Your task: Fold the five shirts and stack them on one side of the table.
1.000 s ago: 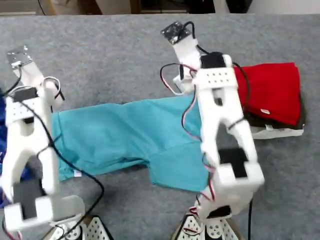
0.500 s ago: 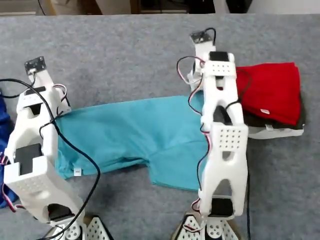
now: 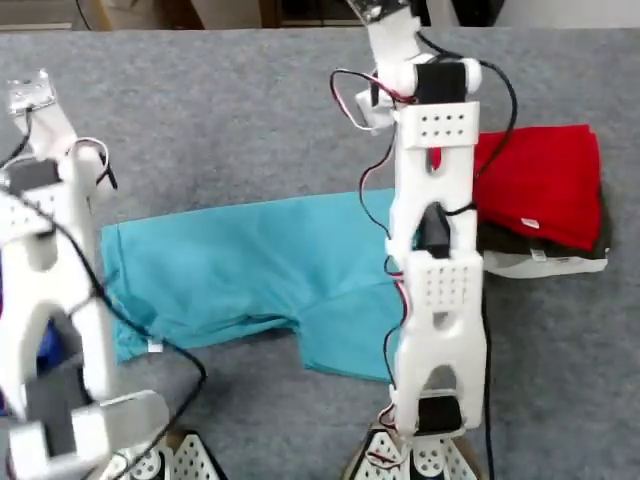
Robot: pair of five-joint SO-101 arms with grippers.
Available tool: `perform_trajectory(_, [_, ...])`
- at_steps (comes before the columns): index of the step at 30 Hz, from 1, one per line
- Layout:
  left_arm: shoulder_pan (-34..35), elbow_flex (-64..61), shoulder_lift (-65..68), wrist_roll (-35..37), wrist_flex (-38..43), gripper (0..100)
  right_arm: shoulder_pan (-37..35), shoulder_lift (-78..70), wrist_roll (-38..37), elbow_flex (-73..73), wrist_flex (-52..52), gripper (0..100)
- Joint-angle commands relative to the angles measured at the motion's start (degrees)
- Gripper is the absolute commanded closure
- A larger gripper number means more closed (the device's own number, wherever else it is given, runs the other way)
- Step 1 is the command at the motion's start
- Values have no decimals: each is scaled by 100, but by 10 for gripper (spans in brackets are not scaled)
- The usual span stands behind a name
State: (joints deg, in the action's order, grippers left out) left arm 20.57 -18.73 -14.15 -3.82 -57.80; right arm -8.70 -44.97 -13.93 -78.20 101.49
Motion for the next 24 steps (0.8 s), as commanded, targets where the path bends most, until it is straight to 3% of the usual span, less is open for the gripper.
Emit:
perform_trajectory(1, [18,-993,-1420,-44,123,982,-259,2044,-308,2158,105,995])
perform_trajectory(9, [229,-3455,-1991,-9,1600,982,-629,5569,-1644,6905,-308,995])
perform_trajectory(18, [211,-4800,-2053,299,3015,982,-646,7785,-3288,11073,-1275,995])
perform_trajectory(24, [299,-4651,-2000,299,3033,982,-1824,8189,-3411,13411,-2391,852])
